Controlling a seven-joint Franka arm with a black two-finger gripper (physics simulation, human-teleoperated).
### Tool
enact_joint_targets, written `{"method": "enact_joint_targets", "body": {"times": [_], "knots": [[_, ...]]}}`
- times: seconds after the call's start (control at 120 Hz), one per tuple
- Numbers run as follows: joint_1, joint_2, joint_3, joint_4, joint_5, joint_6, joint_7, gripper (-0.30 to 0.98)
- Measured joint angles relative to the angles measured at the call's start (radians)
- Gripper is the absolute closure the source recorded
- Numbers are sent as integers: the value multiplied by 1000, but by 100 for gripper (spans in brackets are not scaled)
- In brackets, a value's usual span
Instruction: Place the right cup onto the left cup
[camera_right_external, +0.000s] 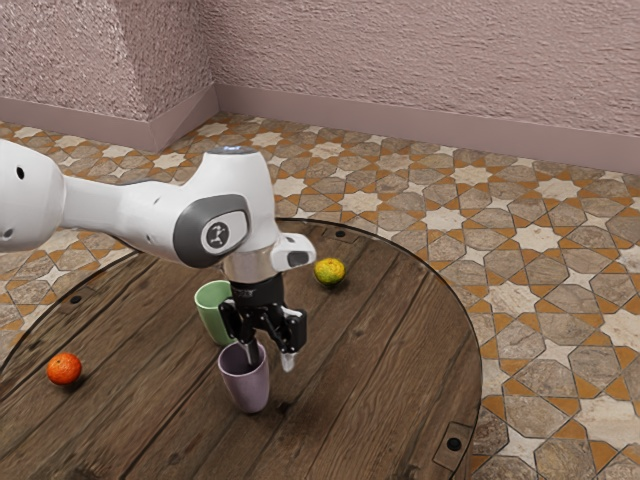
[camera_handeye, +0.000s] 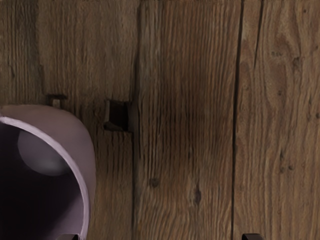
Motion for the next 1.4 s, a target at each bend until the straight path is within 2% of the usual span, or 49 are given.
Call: {"method": "enact_joint_targets", "body": {"times": [0.142,0.325,0.583,0.758,1.042,1.175,1.4], "knots": [[34,12,0,0,2,5,-11,29],[39,104,2,14,5,33,-21,32],[39,110,6,21,12,51,-32,62],[45,102,8,21,16,54,-37,73],[47,72,10,20,25,43,-46,77],[45,43,18,51,53,-3,-56,78],[32,48,65,205,130,-139,-69,79]]}}
